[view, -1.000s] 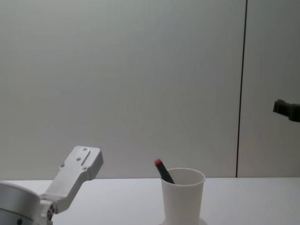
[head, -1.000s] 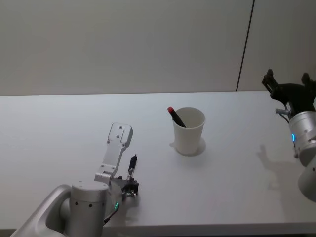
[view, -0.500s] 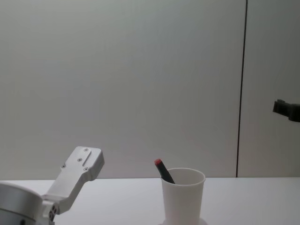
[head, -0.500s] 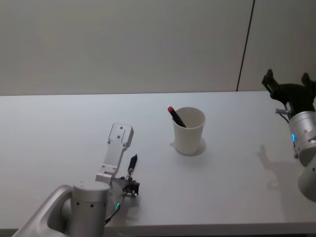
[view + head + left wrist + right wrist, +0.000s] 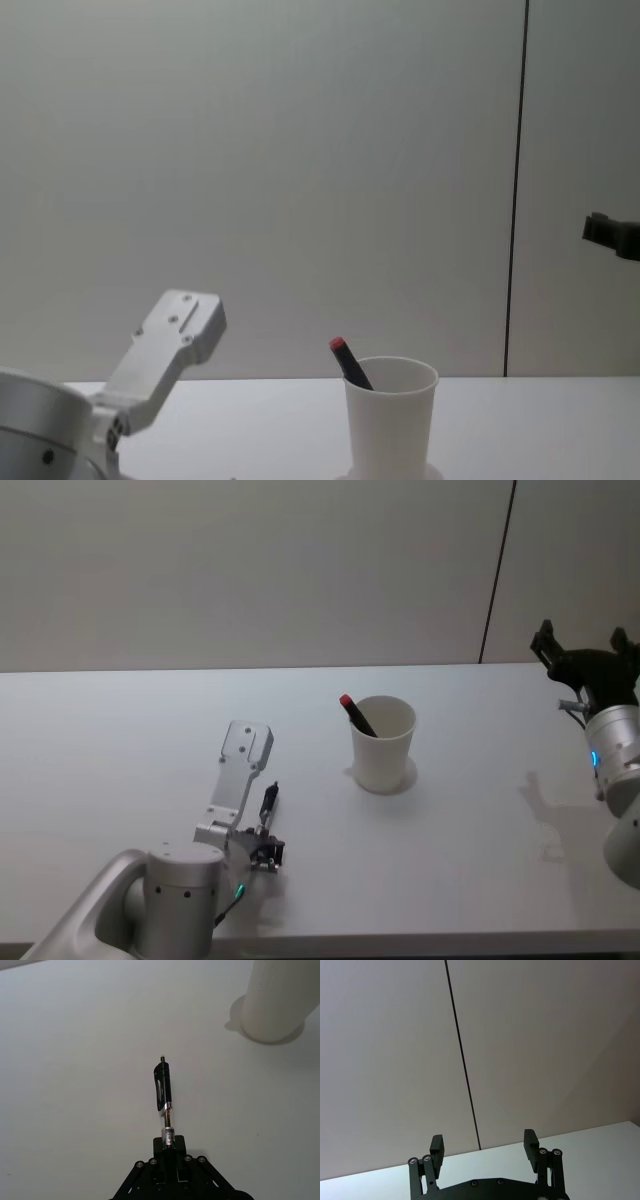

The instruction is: Place the pen into the pen holder.

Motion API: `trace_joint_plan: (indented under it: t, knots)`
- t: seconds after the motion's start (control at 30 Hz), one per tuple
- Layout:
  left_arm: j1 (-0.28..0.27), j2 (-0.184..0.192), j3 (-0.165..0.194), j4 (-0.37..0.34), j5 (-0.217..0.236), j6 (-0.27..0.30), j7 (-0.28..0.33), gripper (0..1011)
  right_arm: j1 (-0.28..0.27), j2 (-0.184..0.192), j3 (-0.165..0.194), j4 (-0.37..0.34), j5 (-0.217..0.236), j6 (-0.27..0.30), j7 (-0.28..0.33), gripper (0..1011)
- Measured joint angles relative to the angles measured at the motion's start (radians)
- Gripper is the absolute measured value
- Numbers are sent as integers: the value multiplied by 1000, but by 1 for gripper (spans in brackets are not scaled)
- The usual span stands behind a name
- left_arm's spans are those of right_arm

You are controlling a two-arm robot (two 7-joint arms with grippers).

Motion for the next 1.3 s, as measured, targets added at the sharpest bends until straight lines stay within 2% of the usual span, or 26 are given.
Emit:
trace_joint_plan:
  t: [0.33,0.63,0.87,1.07,1.1,1.3]
  knots:
    - [19,18,-13,-91,42,-17,30,137,0,0,0,0,0,0,0,1002]
    - [45,42,-22,-172,100,-73,41,137,0,0,0,0,0,0,0,1002]
    - [66,62,-24,-215,156,-148,30,137,0,0,0,0,0,0,0,1002]
    - [85,79,-24,-240,216,-234,13,137,0,0,0,0,0,0,0,1002]
    - [85,79,-24,-240,216,-234,13,137,0,0,0,0,0,0,0,1002]
    - [99,91,-20,-252,289,-335,-4,137,0,0,0,0,0,0,0,1002]
